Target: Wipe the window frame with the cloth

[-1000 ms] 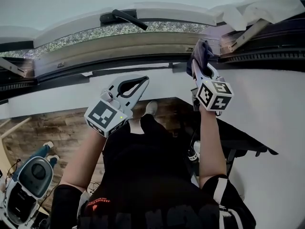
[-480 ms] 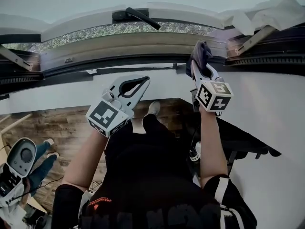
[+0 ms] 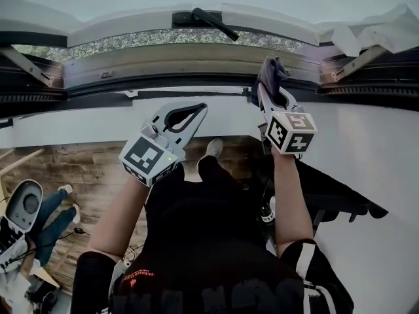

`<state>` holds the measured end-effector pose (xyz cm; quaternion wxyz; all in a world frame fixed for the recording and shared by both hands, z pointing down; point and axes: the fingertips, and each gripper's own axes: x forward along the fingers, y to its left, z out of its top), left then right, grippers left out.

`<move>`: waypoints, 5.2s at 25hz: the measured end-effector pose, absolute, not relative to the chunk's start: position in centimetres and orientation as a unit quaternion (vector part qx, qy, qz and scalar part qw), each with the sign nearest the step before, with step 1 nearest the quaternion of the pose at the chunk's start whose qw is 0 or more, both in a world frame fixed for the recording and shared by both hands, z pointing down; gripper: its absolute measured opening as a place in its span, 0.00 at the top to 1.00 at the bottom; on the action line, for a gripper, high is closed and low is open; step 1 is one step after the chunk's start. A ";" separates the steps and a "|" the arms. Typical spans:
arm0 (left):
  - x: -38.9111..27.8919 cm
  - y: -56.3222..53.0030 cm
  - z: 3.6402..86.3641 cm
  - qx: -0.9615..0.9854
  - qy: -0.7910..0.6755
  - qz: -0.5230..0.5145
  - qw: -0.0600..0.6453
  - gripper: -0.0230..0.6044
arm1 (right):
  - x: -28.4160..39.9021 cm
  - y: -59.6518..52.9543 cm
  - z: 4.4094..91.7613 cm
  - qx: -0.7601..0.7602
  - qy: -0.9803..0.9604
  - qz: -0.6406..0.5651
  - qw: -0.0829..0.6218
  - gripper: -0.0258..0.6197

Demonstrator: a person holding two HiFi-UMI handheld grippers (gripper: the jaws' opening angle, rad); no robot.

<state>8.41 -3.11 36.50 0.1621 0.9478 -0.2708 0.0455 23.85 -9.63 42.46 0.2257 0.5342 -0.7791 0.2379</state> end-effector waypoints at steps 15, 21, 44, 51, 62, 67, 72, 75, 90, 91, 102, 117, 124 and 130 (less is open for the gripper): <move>4.1 -3.0 36.9 0.940 -0.295 0.038 0.167 0.93 | 18.3 -9.6 42.7 0.503 -0.798 0.235 0.235 0.88; 2.9 -3.0 37.0 0.937 -0.301 0.036 0.172 0.93 | 16.8 -9.6 42.7 0.494 -0.803 0.234 0.238 0.88; -2.0 -2.5 37.1 0.930 -0.324 0.034 0.172 0.93 | 10.6 -9.4 42.8 0.457 -0.823 0.232 0.245 0.88; -3.4 -2.3 36.8 0.928 -0.331 0.033 0.168 0.93 | 7.5 -9.3 42.8 0.436 -0.834 0.229 0.247 0.88; -6.9 -1.7 37.3 0.919 -0.351 0.034 0.173 0.93 | 3.4 -9.1 42.9 0.415 -0.846 0.226 0.247 0.88; -8.6 -1.5 37.5 0.914 -0.363 0.035 0.179 0.93 | 1.2 -8.9 43.0 0.403 -0.852 0.225 0.247 0.88; -10.5 -1.3 37.6 0.909 -0.374 0.034 0.179 0.93 | -1.4 -8.8 43.1 0.388 -0.859 0.223 0.247 0.88; -11.6 -1.1 37.7 0.905 -0.382 0.034 0.182 0.93 | -2.9 -8.8 43.1 0.380 -0.863 0.222 0.247 0.88; -16.7 -0.1 38.3 0.890 -0.415 0.027 0.186 0.93 | -10.9 -8.3 43.4 0.327 -0.886 0.212 0.254 0.88; -16.9 -0.1 38.4 0.890 -0.416 0.026 0.186 0.93 | -11.4 -8.3 43.4 0.324 -0.887 0.211 0.254 0.88; -20.0 0.1 38.7 0.879 -0.438 0.017 0.190 0.93 | -15.7 -8.0 43.6 0.296 -0.897 0.203 0.258 0.88; -24.0 0.8 39.3 0.862 -0.468 0.010 0.195 0.93 | -20.9 -7.6 43.8 0.260 -0.908 0.194 0.265 0.88; -25.6 1.3 39.3 0.855 -0.480 0.007 0.196 0.93 | -22.9 -7.4 43.8 0.248 -0.912 0.190 0.267 0.88; -26.9 1.8 39.5 0.849 -0.490 0.006 0.198 0.93 | -24.7 -7.2 43.9 0.236 -0.915 0.185 0.269 0.89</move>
